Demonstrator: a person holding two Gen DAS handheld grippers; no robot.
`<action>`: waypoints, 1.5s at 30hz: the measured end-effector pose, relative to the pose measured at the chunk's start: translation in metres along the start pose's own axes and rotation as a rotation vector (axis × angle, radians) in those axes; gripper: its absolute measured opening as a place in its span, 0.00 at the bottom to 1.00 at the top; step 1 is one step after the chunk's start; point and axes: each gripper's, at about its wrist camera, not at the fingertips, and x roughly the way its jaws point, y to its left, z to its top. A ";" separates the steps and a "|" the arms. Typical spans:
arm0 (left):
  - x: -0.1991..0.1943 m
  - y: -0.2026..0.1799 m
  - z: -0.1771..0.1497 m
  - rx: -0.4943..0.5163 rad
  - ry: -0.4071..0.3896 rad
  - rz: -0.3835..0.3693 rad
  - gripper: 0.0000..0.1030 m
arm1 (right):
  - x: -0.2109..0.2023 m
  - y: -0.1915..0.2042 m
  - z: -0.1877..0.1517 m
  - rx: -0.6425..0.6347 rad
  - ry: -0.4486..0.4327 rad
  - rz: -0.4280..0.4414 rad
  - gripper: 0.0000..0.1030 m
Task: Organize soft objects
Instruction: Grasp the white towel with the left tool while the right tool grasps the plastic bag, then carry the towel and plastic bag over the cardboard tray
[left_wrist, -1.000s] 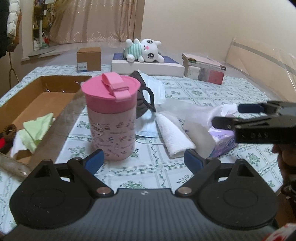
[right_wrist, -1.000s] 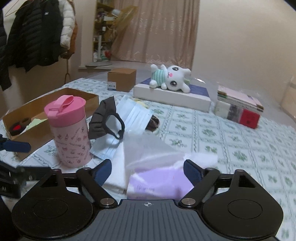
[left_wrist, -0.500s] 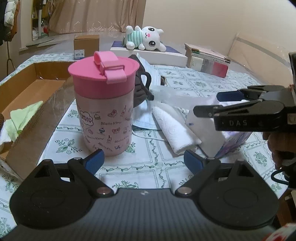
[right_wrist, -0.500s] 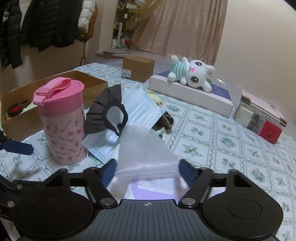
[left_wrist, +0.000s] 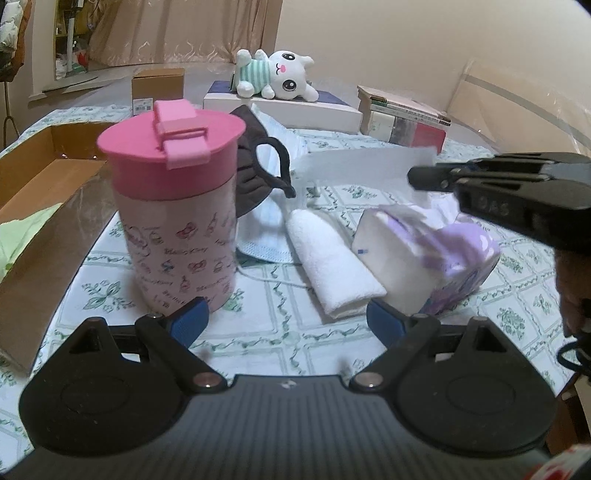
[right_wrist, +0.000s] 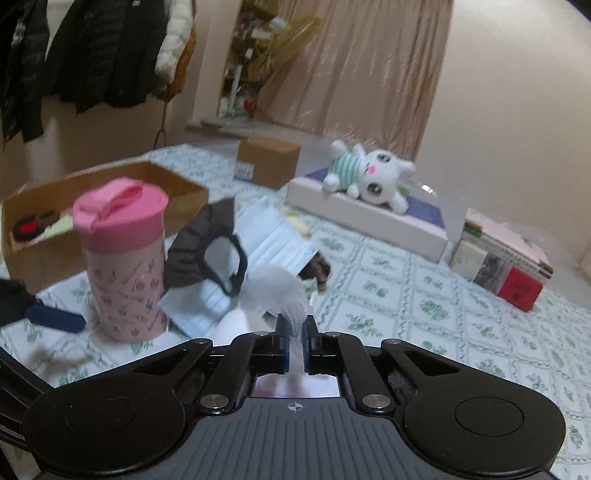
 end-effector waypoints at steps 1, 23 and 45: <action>0.002 -0.002 0.001 0.000 -0.002 0.001 0.87 | -0.003 -0.002 0.001 0.014 -0.011 -0.006 0.05; 0.063 -0.026 0.012 -0.027 0.047 -0.082 0.35 | -0.046 -0.031 -0.018 0.224 -0.049 -0.037 0.05; -0.058 0.021 -0.034 0.057 0.099 -0.087 0.13 | -0.124 0.018 -0.027 0.300 -0.066 -0.026 0.05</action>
